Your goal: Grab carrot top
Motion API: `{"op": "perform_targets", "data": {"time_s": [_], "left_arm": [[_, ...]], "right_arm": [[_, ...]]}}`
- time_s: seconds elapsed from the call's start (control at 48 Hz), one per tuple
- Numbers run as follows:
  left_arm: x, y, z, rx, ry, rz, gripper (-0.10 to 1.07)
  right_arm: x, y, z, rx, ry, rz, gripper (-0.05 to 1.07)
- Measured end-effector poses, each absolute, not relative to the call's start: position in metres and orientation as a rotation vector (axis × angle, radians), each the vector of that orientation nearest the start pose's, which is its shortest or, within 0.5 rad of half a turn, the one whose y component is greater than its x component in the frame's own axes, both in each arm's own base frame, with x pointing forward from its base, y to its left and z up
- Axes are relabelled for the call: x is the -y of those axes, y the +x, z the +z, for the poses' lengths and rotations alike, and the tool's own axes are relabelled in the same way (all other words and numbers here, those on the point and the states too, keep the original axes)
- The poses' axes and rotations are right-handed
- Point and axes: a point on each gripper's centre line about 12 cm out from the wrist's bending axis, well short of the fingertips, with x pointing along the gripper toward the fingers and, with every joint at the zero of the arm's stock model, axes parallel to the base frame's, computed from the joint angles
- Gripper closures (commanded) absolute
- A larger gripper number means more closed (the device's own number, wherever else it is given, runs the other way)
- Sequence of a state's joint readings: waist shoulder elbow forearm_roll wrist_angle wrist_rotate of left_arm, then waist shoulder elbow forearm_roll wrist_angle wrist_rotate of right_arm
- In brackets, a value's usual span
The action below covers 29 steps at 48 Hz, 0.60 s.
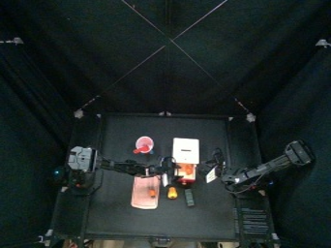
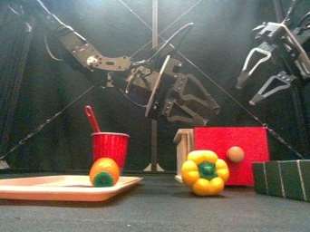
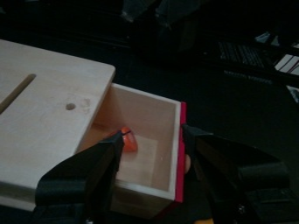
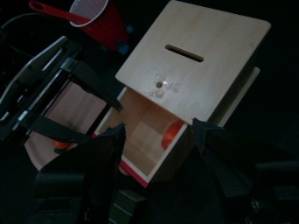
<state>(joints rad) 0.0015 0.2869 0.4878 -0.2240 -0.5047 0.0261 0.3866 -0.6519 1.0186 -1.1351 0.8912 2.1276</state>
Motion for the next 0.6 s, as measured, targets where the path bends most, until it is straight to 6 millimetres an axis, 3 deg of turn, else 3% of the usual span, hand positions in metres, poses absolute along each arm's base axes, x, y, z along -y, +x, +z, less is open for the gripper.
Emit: {"op": "perform_targets", "data": {"time_s": [0.208, 0.375, 0.604], "left_arm": [[-0.003, 0.452, 0.162, -0.276, -0.114, 0.086, 0.08], [0.018, 0.423, 0.179, -0.269, -0.061, 0.009, 0.08], [0.07, 0.368, 0.158, -0.356, 0.021, -0.167, 0.08]], "right_arm": [[0.002, 0.218, 0.231, -0.382, 0.658, -0.714, 0.09], [0.001, 0.217, 0.231, -0.386, 0.664, -0.717, 0.09], [0.001, 0.217, 0.23, -0.391, 0.671, -0.721, 0.09]]}}
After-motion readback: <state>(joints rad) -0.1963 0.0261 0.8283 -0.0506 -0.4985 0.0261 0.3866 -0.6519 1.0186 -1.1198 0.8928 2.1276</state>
